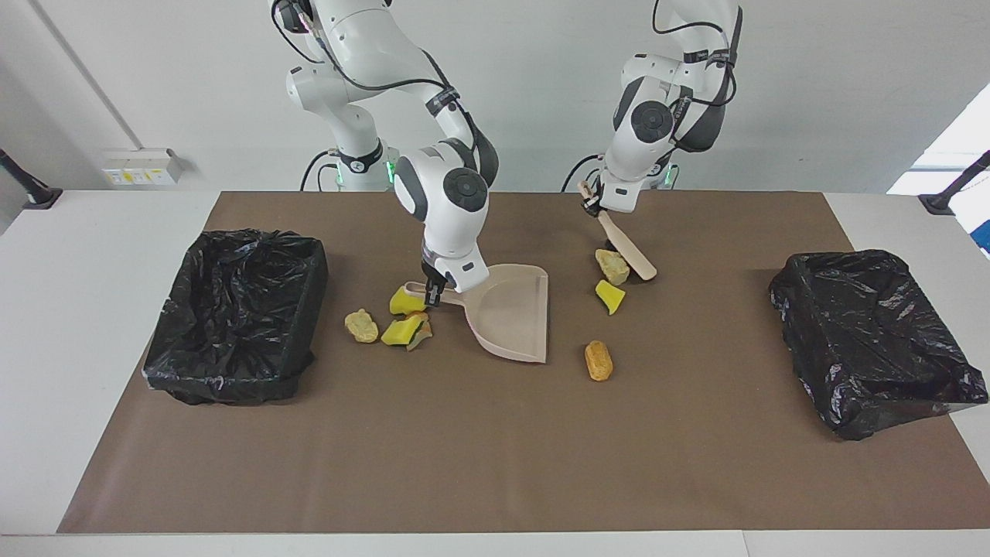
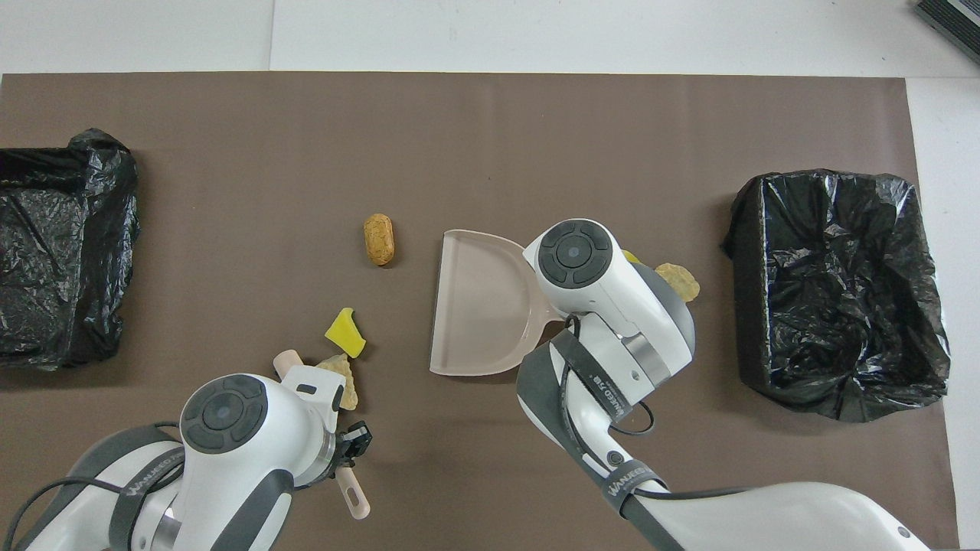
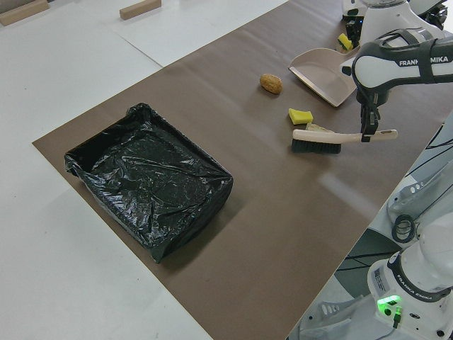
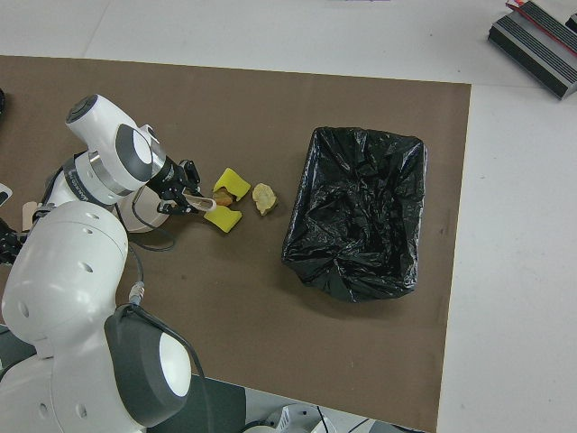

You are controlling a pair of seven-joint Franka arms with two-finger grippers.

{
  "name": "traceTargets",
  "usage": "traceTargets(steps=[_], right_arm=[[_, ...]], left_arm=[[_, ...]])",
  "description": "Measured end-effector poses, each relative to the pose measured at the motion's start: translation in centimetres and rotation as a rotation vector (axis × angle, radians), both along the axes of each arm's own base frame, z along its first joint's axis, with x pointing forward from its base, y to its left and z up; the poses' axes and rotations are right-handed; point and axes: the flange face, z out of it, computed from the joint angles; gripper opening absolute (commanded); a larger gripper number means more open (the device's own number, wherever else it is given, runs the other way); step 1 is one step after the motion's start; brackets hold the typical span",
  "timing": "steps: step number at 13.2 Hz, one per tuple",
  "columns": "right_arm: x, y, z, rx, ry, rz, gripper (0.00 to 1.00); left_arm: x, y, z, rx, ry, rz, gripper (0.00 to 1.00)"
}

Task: Sweep and dump trash in bin
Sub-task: 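Sweep the debris into the dustpan with the brush in the left gripper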

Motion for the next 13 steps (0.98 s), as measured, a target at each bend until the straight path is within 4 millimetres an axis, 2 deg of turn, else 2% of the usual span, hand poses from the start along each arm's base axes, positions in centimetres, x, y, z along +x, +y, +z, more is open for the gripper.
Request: traceTargets(steps=[4, 8, 13], right_arm=[[-0.9, 1.1, 0.2, -0.018, 0.010, 0.024, 0.00], [-1.6, 1.3, 0.4, -0.050, 0.013, -0.036, 0.00], [-2.0, 1.5, 0.6, -0.071, 0.009, -0.070, 0.00]], left_arm=[[2.5, -0.7, -1.8, -0.038, -0.035, -0.095, 0.00], [4.5, -0.1, -1.6, -0.084, -0.058, -0.221, 0.00], [5.0, -0.1, -1.5, -0.146, -0.075, -0.463, 0.00]])
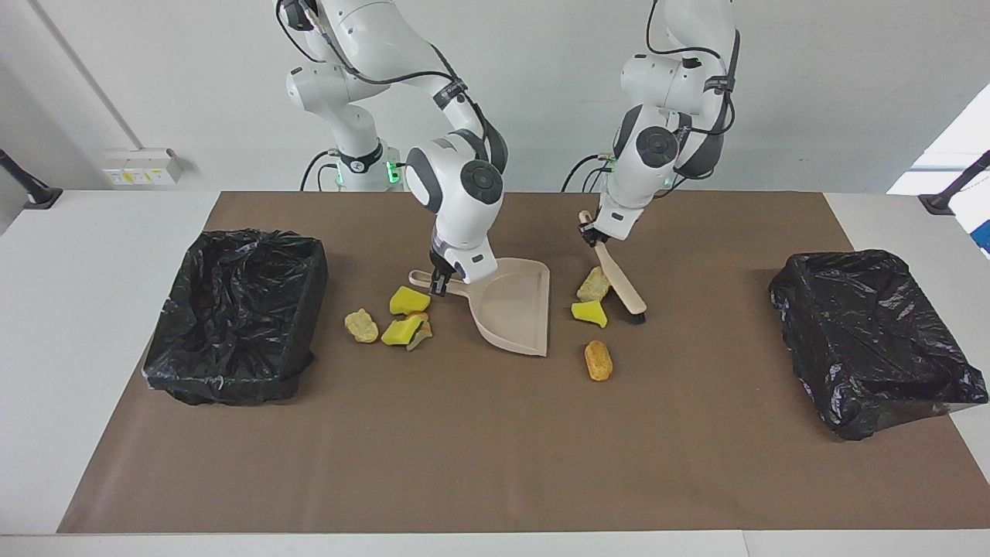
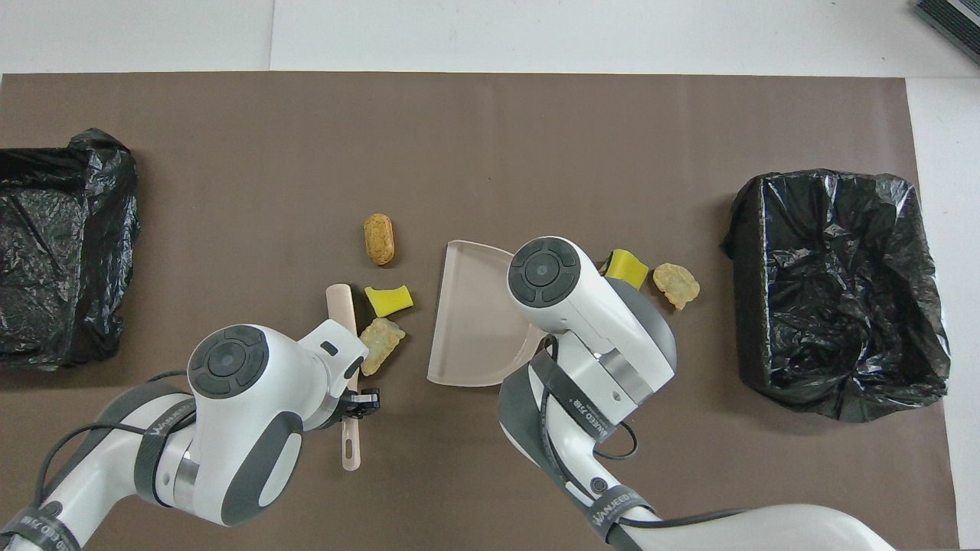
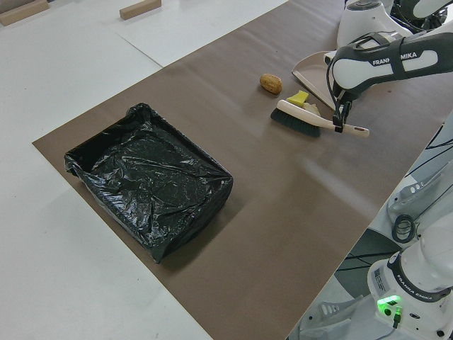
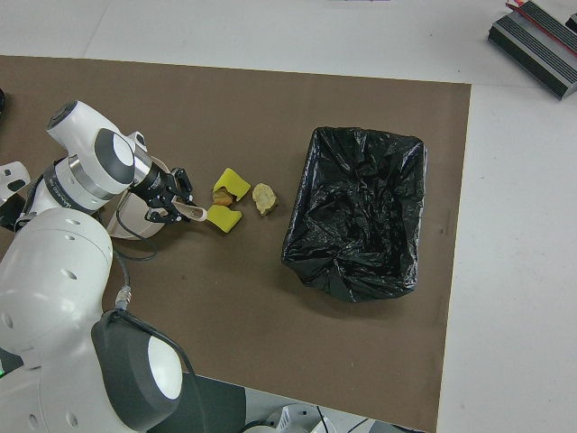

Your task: Sweep and dump trash in bin

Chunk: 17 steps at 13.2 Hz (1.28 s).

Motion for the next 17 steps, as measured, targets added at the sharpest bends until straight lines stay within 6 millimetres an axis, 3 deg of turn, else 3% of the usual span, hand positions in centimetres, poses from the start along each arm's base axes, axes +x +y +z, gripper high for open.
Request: traceTargets(steps=[2, 8, 10, 14, 17], right_arm=[[0.0, 0.0, 0.0, 0.000, 0.000, 0.000, 0.00], [0.0, -0.1, 0.0, -0.002, 0.000, -0.003, 0.00], [0.0, -0.1, 0.0, -0.002, 0.000, -0.004, 0.00], [0.0, -0.1, 0.0, -0.003, -0.002, -0.010, 0.00], [0.0, -0.1, 0.0, -0.007, -0.012, -0.042, 0.00]], left_arm=[[-0.4, -1.2, 0.3, -0.017, -0.007, -0.055, 0.00], [-3.4, -10.6, 2.2, -0.116, -0.007, -0.176, 0.00], [-3.6, -12.6, 3.3, -0.133, -0.024, -0.200, 0.00], [-1.4, -11.7, 4.4, -0.148, -0.048, -0.161, 0.00], [2.2, -7.6, 4.8, -0.115, -0.065, -0.103, 0.00]])
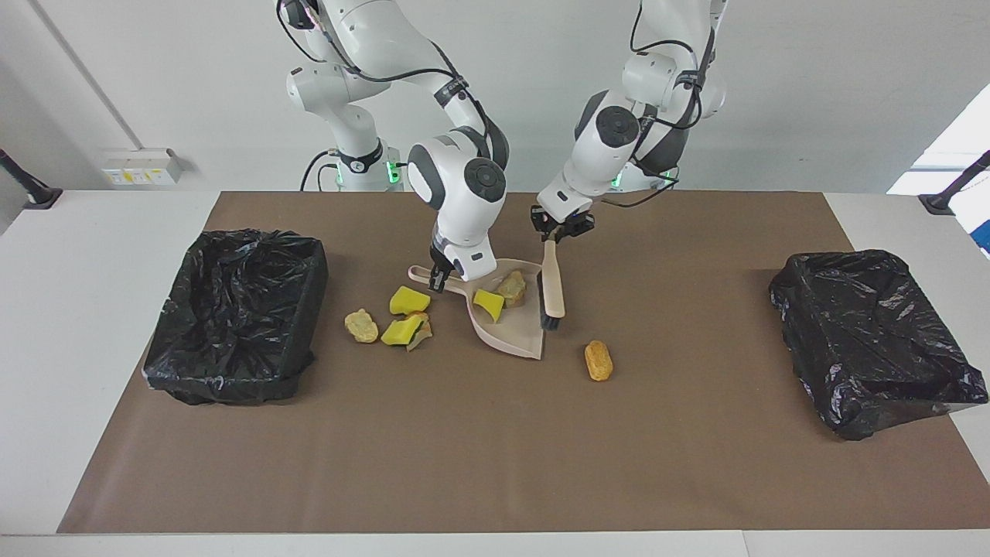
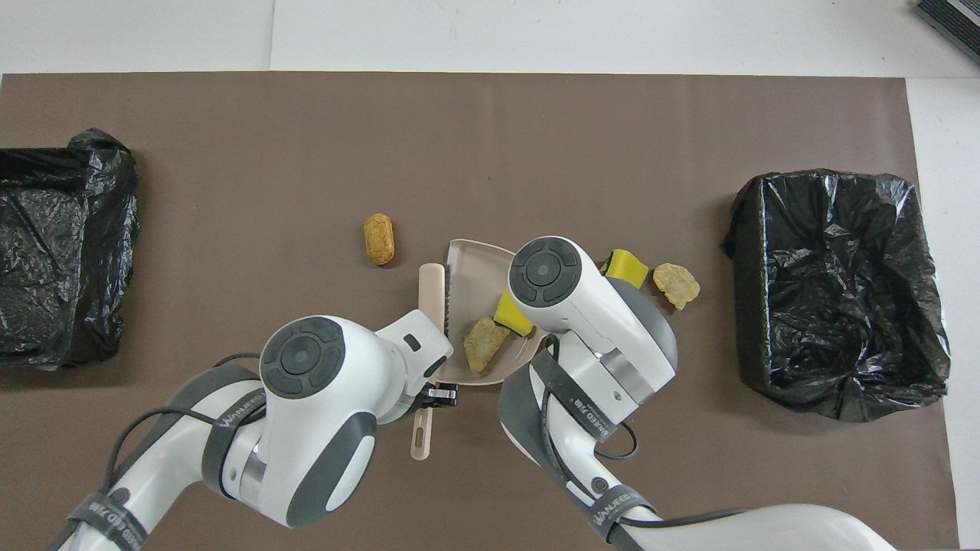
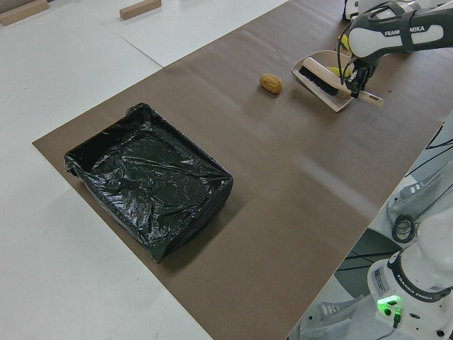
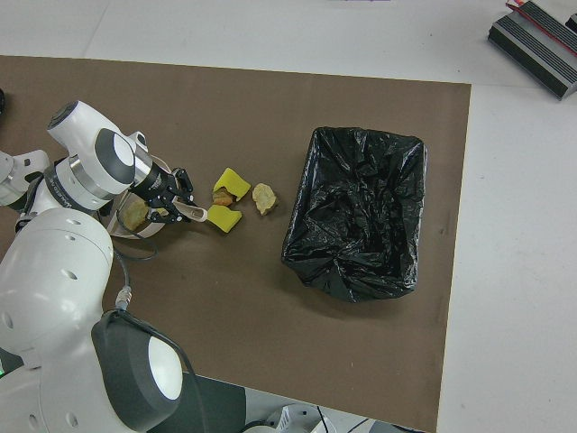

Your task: Sweep and dump trash in bin

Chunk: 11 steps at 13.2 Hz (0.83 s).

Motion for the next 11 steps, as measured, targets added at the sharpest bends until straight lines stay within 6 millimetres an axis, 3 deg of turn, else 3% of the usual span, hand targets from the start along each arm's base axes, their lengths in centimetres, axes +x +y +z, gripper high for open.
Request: traceTargets(steps=[3, 7, 9, 11], right_arm=[[-0.5, 0.4, 0.1, -0.008, -0.022, -0.057, 0.00], [-1.7, 0.8, 0.0, -0.014, -0.031, -0.073, 0.00], [-2.0, 0.7, 0.0, -0.010, -0.037, -0.074, 0.00], [-2.1, 0.7, 0.0, -0.006, -0.041, -0.073, 0.00]], left_arm=[[4.2, 4.3, 0.9, 0.058, -0.057, -0.017, 0.00], [11.4, 10.1, 1.9, 0.059, -0.113, -0.118, 0.00], [14.2, 12.9, 1.4, 0.098, -0.128, -0.171, 0.00], [16.1, 14.5, 0.0, 0.150, -0.123, -0.256, 0.00]])
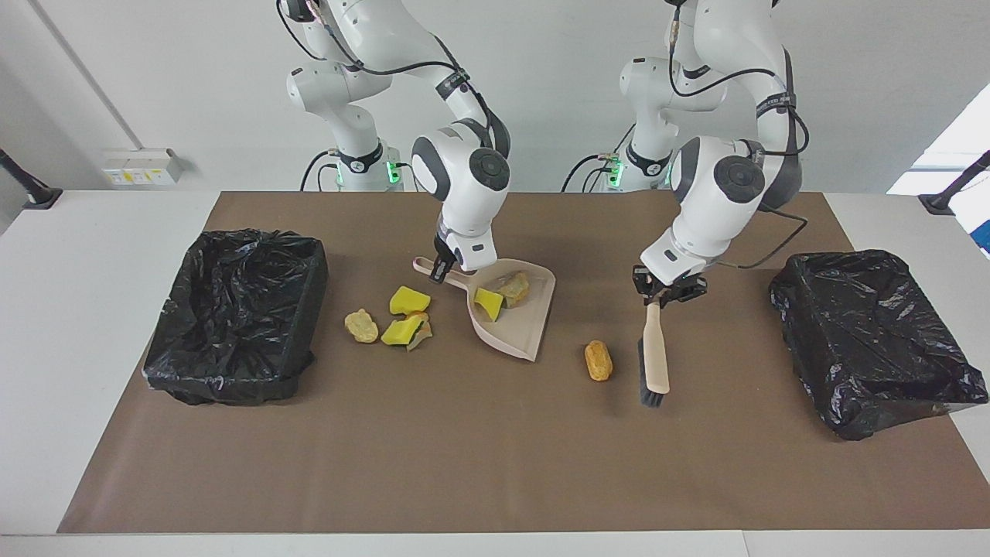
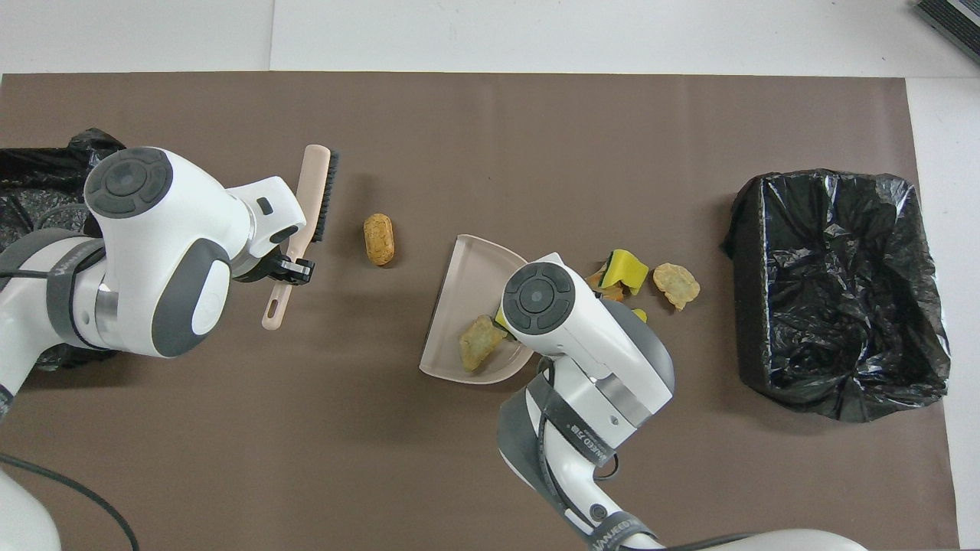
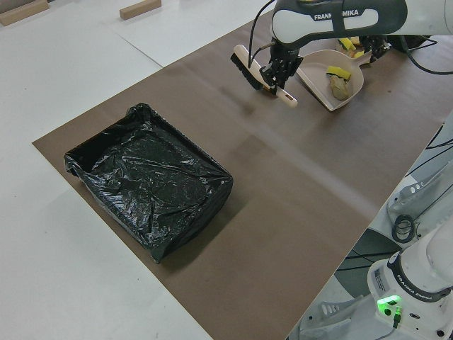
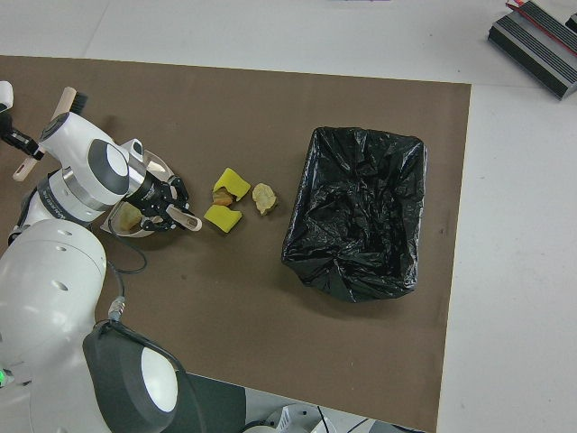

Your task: Sweep and dump trash in bin

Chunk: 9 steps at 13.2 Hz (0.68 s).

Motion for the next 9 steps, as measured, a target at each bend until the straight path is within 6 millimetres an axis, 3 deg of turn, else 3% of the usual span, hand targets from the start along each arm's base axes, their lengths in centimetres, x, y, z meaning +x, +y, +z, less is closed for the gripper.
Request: traceTargets(steps=[3, 7, 9], right_arm=[[0.0, 0.0, 0.0, 0.001, -0.001, 0.000, 0.00], [0.0, 0.0, 0.0, 0.002, -0.002, 0.000, 0.00], [0.0, 0.0, 0.0, 0.002, -0.002, 0.000, 0.00]], left_arm=[[0.5, -0.2, -2.5, 0.050, 0.050, -0.149, 0.00], [-0.6, -2.0, -3.1, 0.055, 0.099, -0.225, 0.00], [-2.3, -3.7, -3.7, 0.064, 0.136, -0.262, 0.00]])
